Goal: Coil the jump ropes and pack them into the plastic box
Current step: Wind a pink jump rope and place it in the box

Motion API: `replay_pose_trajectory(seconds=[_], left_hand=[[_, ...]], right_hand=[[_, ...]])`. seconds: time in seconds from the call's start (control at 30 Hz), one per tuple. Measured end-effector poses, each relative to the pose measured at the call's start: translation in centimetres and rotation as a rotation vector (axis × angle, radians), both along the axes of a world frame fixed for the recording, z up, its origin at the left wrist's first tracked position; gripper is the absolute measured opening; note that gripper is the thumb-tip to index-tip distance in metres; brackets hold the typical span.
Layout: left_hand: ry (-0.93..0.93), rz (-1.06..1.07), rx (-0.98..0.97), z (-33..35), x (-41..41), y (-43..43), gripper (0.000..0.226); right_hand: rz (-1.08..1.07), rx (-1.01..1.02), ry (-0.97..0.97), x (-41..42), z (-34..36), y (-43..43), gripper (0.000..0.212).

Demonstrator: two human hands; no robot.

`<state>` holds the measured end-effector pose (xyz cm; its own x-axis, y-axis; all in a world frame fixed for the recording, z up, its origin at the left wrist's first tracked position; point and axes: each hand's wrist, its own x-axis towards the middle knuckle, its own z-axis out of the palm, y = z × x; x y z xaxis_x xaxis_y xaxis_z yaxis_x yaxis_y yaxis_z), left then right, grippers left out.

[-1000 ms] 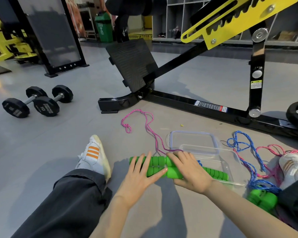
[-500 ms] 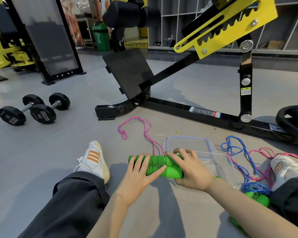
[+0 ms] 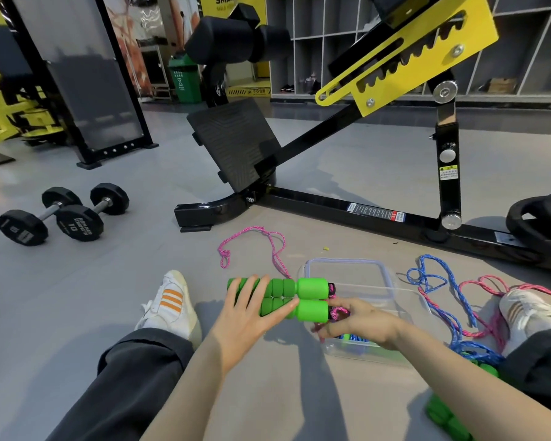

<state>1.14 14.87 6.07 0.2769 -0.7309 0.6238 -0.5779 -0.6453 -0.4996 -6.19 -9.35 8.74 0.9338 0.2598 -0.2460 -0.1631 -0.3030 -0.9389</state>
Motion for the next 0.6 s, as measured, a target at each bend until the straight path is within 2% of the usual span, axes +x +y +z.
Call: replay_pose_trajectory(seconds=[0.1,0.2,0.27,0.33,0.43,0.5,0.53,0.6], left_hand=[[-0.005,0.021,0.002,0.4,0.3,0.9,0.067],[-0.018,0.047,-0.008,0.5,0.3,1.4,0.068],[-0.005,0.066,-0.018,0.5,0.2,1.3,0.069],[0.019,0.097,-0.021,0.6,0.1,1.2,0.074],[-0.005,0.129,-0.059,0.7,0.4,1.4,0.081],[-0.017,0.144,-0.081,0.7,0.6,1.6,0.078],[-0.015,0.150,-0.085,0.7,0.6,1.5,0.078],[-0.019,0.166,-0.099,0.8,0.6,1.2,0.079]], right_hand=[[-0.038,-0.132,0.027,0.6,0.3,-0.7,0.015],[-0.141,-0.647,-0.136,2.2,1.6,-2.8,0.006],[-0.268,-0.870,-0.293,3.2,3.2,-4.0,0.013],[-0.450,-0.886,-0.475,4.0,4.9,-5.2,0.019],[-0.702,-0.885,-0.685,4.4,7.7,-7.8,0.012],[-0.819,-0.889,-0.698,4.4,9.4,-9.9,0.014],[-0.886,-0.825,-0.677,4.3,10.3,-11.0,0.021],[-1.022,-0.528,-0.585,4.0,12.3,-12.6,0.033]])
